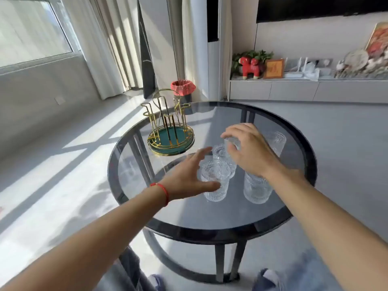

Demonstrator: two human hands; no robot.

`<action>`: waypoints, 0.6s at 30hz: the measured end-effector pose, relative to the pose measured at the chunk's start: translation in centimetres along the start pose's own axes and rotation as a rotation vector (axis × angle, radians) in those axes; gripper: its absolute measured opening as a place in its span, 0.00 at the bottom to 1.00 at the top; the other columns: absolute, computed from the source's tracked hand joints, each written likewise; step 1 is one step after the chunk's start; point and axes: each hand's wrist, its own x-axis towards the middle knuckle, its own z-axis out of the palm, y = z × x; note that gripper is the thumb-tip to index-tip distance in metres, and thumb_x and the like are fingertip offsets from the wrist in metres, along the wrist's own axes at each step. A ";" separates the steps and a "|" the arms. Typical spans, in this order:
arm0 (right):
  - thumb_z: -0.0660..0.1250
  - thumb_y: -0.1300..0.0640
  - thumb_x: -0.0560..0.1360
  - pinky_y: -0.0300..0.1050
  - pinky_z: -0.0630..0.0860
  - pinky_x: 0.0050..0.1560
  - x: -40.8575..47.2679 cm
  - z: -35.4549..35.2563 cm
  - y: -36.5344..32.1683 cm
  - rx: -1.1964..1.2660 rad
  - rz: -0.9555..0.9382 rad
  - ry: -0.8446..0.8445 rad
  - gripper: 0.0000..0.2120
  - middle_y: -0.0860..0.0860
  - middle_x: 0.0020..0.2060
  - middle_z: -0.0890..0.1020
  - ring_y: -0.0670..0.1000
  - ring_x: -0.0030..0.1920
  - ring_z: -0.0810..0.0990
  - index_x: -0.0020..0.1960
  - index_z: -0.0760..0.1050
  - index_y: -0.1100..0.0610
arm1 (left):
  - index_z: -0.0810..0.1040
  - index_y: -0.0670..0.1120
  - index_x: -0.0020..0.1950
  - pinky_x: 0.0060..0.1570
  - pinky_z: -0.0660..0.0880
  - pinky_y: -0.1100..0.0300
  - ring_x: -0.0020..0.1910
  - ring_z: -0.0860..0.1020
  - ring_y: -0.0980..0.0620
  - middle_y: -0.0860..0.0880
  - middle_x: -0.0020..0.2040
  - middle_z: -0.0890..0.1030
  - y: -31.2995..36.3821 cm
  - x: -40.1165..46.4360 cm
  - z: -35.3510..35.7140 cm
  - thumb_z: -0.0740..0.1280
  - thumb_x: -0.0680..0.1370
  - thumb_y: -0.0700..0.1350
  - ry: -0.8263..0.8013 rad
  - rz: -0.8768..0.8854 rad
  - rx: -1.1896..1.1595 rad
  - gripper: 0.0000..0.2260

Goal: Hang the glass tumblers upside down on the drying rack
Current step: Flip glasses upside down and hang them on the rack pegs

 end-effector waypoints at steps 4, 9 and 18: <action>0.65 0.67 0.76 0.46 0.74 0.64 -5.6 1.5 -1.1 0.182 -0.015 0.221 0.13 0.51 0.57 0.82 0.52 0.61 0.79 0.57 0.82 0.58 | 0.59 0.51 0.80 0.71 0.69 0.55 0.71 0.72 0.44 0.43 0.74 0.71 1.0 0.4 3.1 0.77 0.71 0.52 0.125 0.043 0.172 0.42; 0.65 0.65 0.74 0.43 0.75 0.60 -6.5 2.9 -2.3 0.382 0.054 0.300 0.13 0.48 0.53 0.83 0.46 0.58 0.79 0.55 0.82 0.56 | 0.70 0.51 0.74 0.63 0.76 0.53 0.62 0.78 0.52 0.50 0.65 0.79 0.8 0.9 4.1 0.81 0.67 0.51 0.355 0.019 0.008 0.37; 0.66 0.56 0.82 0.31 0.65 0.66 -4.3 4.1 -3.6 0.760 0.168 -0.081 0.28 0.37 0.74 0.67 0.36 0.73 0.66 0.78 0.60 0.45 | 0.77 0.60 0.70 0.61 0.80 0.51 0.59 0.81 0.46 0.44 0.58 0.81 -1.9 0.2 -3.3 0.80 0.65 0.56 0.450 0.109 -0.561 0.33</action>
